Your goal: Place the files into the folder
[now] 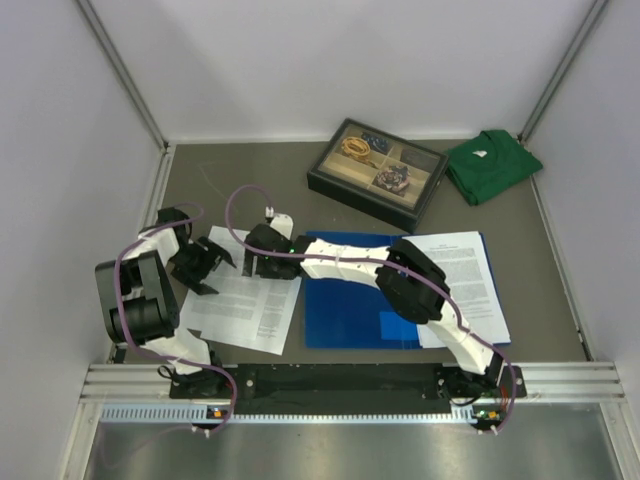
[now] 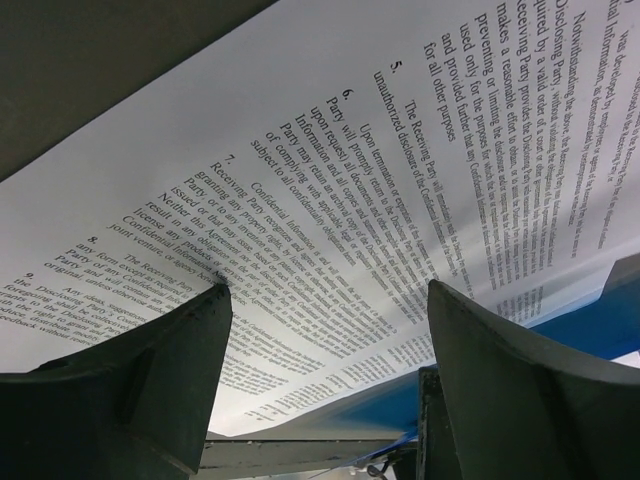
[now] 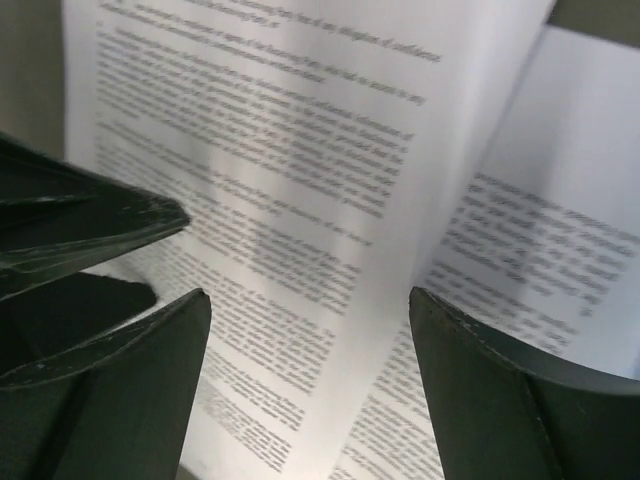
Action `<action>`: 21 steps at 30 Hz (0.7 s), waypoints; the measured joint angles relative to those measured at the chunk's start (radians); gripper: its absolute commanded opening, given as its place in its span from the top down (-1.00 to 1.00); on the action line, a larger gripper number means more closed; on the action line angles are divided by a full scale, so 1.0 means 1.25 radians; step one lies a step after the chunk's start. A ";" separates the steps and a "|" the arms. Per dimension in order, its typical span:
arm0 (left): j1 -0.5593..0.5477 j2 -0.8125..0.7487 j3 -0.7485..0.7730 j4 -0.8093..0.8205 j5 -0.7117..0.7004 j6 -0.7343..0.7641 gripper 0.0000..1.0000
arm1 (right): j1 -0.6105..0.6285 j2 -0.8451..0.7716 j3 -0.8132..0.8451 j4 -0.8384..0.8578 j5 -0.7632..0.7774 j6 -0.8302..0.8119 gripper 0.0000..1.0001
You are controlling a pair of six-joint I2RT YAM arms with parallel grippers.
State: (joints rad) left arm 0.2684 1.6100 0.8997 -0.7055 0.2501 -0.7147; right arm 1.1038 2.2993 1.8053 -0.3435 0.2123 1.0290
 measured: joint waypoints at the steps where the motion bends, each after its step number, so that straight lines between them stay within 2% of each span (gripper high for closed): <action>1: 0.000 -0.001 0.000 -0.001 0.000 0.002 -0.68 | 0.000 -0.001 0.006 -0.022 0.015 -0.015 -0.62; 7: -0.001 -0.002 -0.002 0.001 0.008 0.004 -0.67 | -0.002 -0.005 0.019 -0.091 0.046 -0.046 -0.62; 14: 0.000 -0.003 -0.019 0.004 0.051 -0.015 -0.68 | -0.002 0.017 0.062 -0.133 0.036 0.020 -0.61; 21: -0.001 -0.003 -0.026 0.002 0.074 -0.029 -0.68 | -0.002 0.024 0.063 -0.100 0.015 0.083 -0.61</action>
State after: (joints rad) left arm 0.2672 1.6062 0.8673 -0.7033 0.3428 -0.7506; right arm 1.1011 2.3295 1.8843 -0.4690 0.2310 1.1328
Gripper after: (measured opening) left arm 0.841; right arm 0.804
